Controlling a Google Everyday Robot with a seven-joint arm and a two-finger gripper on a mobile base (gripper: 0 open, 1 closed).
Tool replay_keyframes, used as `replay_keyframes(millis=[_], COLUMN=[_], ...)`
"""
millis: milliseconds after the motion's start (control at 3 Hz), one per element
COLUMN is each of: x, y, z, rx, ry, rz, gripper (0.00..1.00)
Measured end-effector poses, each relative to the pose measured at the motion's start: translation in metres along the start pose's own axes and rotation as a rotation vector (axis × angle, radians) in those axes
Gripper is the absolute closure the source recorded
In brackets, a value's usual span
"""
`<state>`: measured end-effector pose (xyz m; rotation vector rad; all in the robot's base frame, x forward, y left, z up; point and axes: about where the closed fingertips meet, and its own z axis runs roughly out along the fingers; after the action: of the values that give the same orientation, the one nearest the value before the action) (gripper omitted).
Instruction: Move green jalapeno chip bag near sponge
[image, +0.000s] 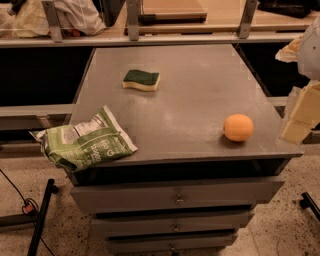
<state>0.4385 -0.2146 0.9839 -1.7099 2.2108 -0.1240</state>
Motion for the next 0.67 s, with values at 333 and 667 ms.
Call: replay_keyframes(millis=[333, 667], x=[0.0, -0.016], y=[0.0, 0.004], z=[0.0, 0.013], rx=[0.0, -0.039], ry=[0.0, -0.079], rz=[0.0, 0.019], gripper=[0.0, 0.0])
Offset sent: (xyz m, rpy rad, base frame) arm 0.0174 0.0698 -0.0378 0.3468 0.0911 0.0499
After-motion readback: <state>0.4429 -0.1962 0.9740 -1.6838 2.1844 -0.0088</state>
